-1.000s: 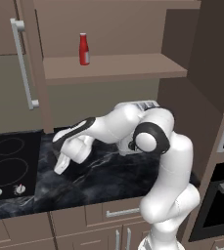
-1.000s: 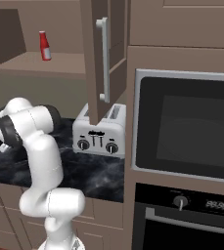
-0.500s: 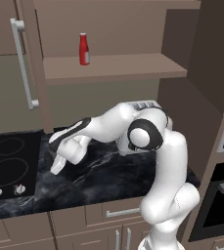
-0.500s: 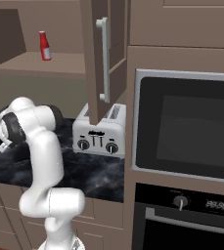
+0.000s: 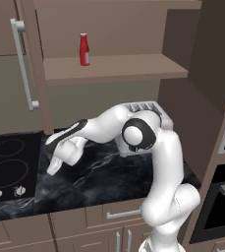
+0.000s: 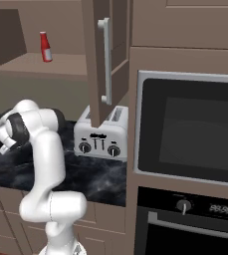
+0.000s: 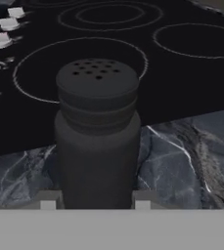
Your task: Take 2 condiments from the cabinet and move them on the counter near the stove.Make sure the condiments are lined up with each other, next to each other.
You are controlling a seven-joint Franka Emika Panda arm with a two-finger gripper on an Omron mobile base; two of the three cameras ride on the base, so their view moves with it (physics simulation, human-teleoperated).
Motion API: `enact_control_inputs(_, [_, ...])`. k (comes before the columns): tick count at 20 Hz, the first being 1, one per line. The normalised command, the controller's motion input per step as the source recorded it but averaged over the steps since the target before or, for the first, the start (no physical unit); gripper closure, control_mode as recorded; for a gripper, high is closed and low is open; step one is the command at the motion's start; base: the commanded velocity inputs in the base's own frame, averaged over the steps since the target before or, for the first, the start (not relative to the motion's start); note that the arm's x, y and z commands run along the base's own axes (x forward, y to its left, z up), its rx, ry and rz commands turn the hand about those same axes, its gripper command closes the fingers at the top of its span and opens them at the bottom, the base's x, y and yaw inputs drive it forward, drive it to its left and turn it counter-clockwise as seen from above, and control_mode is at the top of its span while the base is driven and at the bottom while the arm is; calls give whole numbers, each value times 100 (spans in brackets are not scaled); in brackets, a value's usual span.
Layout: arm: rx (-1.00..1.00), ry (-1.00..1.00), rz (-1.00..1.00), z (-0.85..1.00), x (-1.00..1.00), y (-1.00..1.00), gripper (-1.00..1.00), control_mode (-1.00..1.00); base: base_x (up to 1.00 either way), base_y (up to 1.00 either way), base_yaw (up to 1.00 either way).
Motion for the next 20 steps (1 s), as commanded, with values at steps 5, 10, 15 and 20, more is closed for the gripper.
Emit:
enact_control_inputs(5, [0,0,0,-17,17,16,100,-100,0,0,0])
enact_control_inputs(10, [0,0,0,-21,9,11,100,-100,0,0,0])
enact_control_inputs(15, [0,0,2,-30,0,2,-100,-100,0,0,0])
enact_control_inputs(20, [0,0,8,-34,-4,-6,-100,-100,0,0,0])
